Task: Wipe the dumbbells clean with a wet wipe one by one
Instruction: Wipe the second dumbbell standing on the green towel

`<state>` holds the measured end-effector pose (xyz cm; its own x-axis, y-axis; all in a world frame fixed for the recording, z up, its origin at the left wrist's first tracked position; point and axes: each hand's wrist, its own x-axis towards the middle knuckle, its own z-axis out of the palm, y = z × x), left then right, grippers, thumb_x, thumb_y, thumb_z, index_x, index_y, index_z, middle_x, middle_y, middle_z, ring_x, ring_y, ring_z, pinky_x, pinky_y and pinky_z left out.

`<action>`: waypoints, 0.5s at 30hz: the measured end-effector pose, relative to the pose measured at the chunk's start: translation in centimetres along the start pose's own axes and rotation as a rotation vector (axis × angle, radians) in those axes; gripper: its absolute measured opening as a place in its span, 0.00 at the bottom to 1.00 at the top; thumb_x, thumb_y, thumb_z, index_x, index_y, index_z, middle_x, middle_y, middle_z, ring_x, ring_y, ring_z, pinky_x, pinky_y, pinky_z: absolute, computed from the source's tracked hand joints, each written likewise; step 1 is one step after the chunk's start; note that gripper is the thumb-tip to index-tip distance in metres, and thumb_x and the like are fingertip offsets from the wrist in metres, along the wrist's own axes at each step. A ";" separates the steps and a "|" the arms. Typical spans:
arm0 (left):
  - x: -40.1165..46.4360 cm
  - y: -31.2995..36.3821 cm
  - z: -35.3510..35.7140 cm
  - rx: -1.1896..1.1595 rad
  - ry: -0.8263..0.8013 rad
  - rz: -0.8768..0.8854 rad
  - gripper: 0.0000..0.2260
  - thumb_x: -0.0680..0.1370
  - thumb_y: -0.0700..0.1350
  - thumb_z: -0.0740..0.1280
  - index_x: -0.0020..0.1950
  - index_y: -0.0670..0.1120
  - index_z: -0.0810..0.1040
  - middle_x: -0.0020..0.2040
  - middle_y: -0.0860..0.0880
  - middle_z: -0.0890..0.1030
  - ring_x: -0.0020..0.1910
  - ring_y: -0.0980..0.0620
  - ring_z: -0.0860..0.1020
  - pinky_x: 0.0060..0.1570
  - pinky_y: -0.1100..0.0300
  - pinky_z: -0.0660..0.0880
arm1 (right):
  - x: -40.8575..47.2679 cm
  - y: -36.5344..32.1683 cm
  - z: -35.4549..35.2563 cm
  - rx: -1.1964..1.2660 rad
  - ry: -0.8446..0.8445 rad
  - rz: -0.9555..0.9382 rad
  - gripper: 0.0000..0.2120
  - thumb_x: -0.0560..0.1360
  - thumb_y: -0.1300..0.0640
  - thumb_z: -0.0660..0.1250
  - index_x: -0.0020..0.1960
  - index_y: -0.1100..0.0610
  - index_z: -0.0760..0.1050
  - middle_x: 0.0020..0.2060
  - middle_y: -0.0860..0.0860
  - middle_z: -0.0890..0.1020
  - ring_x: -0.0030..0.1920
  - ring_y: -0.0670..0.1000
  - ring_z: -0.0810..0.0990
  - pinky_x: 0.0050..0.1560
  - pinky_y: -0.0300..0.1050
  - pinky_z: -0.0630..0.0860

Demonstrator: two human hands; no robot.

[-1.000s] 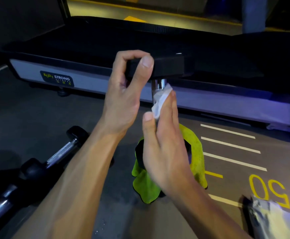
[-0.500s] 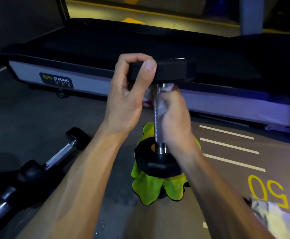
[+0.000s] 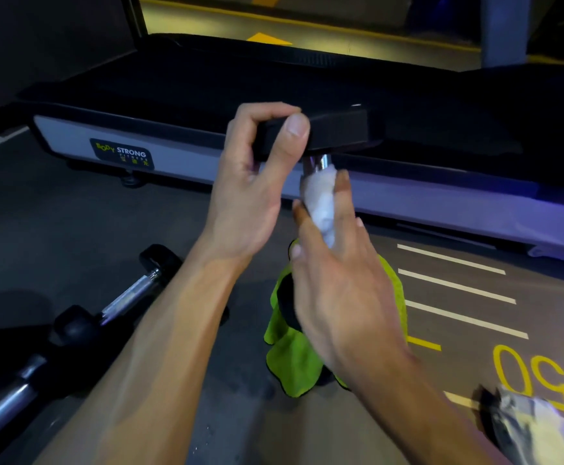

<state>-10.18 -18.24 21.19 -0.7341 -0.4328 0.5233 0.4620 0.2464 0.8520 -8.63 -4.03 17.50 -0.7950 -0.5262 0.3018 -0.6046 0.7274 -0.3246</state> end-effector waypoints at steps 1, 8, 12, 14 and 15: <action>0.1 0.0 0.0 0.003 0.006 0.000 0.07 0.82 0.54 0.64 0.57 0.55 0.76 0.56 0.51 0.78 0.57 0.58 0.75 0.60 0.61 0.70 | -0.4 0.8 -0.3 0.008 -0.012 -0.019 0.24 0.84 0.51 0.52 0.79 0.48 0.62 0.83 0.55 0.44 0.78 0.58 0.60 0.75 0.55 0.66; -0.3 0.0 0.0 -0.008 -0.026 0.001 0.08 0.81 0.54 0.65 0.58 0.54 0.77 0.52 0.56 0.75 0.53 0.60 0.73 0.57 0.64 0.68 | -3.1 3.6 -0.8 0.059 -0.211 0.011 0.26 0.79 0.42 0.47 0.67 0.40 0.78 0.64 0.44 0.76 0.72 0.47 0.69 0.81 0.51 0.48; -0.6 0.3 0.1 -0.005 -0.047 -0.010 0.10 0.81 0.54 0.65 0.60 0.53 0.76 0.54 0.53 0.75 0.53 0.60 0.74 0.57 0.64 0.69 | -3.0 4.3 -1.4 0.206 -0.241 0.064 0.26 0.74 0.37 0.46 0.61 0.31 0.79 0.63 0.29 0.77 0.74 0.37 0.62 0.79 0.42 0.43; -0.8 0.4 0.3 -0.012 -0.039 -0.020 0.11 0.81 0.55 0.65 0.60 0.53 0.76 0.56 0.50 0.75 0.54 0.58 0.74 0.57 0.63 0.70 | -2.7 4.6 -1.6 0.382 -0.220 0.135 0.22 0.72 0.38 0.51 0.54 0.29 0.81 0.58 0.23 0.78 0.71 0.35 0.66 0.78 0.44 0.57; -0.8 0.4 0.5 -0.020 -0.028 -0.023 0.12 0.80 0.55 0.65 0.61 0.53 0.76 0.57 0.49 0.75 0.55 0.58 0.74 0.58 0.63 0.70 | -2.5 4.6 -1.7 0.453 -0.209 0.170 0.20 0.71 0.39 0.53 0.52 0.29 0.82 0.55 0.22 0.78 0.70 0.34 0.67 0.75 0.45 0.64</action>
<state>-9.64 -17.35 21.07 -0.7580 -0.4139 0.5041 0.4544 0.2193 0.8634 -9.36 1.40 16.72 -0.8485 -0.5276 0.0412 -0.3900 0.5709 -0.7225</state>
